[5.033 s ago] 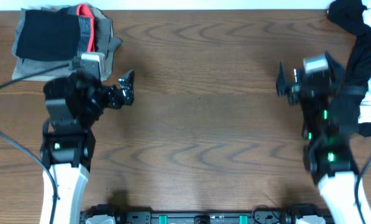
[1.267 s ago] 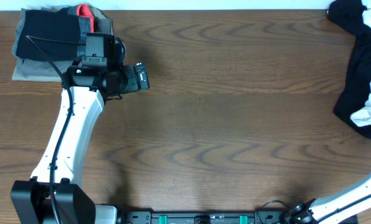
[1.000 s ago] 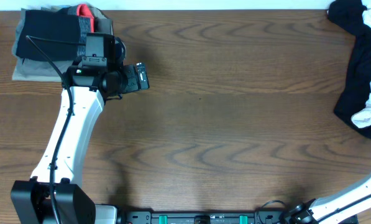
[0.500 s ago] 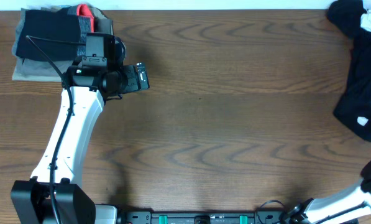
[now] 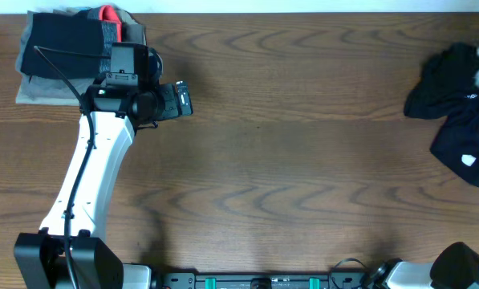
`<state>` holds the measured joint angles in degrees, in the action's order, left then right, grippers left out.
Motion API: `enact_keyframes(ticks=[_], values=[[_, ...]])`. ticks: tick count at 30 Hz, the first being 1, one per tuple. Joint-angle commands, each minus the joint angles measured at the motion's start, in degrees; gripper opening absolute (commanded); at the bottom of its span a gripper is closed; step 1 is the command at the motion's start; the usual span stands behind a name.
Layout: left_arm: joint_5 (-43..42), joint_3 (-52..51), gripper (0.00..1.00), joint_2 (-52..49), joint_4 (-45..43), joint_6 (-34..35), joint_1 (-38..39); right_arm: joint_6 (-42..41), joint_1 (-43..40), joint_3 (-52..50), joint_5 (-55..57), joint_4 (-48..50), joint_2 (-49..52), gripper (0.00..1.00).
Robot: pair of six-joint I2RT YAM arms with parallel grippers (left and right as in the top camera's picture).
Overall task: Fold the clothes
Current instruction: 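Pull the white shirt out and drop it at table center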
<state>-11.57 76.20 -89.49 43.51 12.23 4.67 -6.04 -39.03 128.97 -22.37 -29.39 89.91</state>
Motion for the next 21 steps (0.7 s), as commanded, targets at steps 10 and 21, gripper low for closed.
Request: enact_keyframes(ticks=[10,21], values=[[0.7,0.9,0.99,-0.5,-0.5,0.5,0.1,-5.9,13.9,0.3,-13.0,-0.9,1.9,0.01],[0.7,1.0,0.99,1.3,-2.8,0.5,-2.4,-1.6,31.1,0.2,-13.0,-9.2,7.4,0.02]])
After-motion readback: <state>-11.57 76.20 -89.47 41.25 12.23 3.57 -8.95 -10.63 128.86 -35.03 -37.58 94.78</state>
